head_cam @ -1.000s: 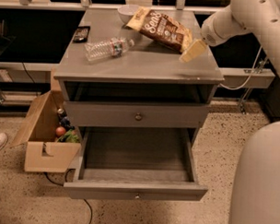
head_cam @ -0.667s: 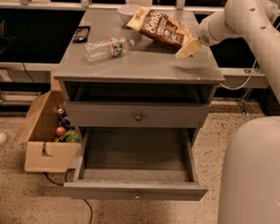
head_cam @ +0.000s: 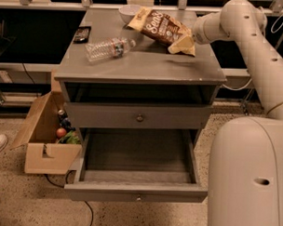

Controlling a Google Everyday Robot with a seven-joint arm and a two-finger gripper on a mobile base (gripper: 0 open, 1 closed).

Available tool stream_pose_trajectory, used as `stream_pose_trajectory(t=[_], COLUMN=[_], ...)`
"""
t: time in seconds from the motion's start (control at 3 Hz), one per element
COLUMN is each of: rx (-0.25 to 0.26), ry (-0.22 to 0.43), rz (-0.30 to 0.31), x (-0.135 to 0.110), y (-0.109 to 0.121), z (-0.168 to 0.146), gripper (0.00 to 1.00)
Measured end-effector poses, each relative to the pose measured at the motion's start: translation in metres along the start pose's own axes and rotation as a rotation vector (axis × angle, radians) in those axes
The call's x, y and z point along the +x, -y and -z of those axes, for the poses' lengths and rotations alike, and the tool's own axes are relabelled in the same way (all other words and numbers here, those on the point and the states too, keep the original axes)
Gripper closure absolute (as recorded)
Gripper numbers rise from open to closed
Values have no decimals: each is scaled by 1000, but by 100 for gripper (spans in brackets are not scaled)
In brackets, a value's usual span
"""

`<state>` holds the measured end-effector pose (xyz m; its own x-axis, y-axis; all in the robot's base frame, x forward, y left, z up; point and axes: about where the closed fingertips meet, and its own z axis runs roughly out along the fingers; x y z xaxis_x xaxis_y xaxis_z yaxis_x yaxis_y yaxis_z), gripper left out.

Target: Place brown chip bag into middle drawer

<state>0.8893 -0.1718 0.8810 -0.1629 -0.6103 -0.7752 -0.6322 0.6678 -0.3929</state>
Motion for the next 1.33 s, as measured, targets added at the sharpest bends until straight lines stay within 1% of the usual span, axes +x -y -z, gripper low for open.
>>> stream_pose_trajectory(t=[0.33,0.67,1.0,1.33], rx=[16,45,52,38], ry=[31,23,21,8], rz=[-31,-47,-57,-58], x=[-14,-23,-32,-38], y=[0,0,-5,-17], z=[-11,-21,-30,-41], gripper=[0,0,0,0])
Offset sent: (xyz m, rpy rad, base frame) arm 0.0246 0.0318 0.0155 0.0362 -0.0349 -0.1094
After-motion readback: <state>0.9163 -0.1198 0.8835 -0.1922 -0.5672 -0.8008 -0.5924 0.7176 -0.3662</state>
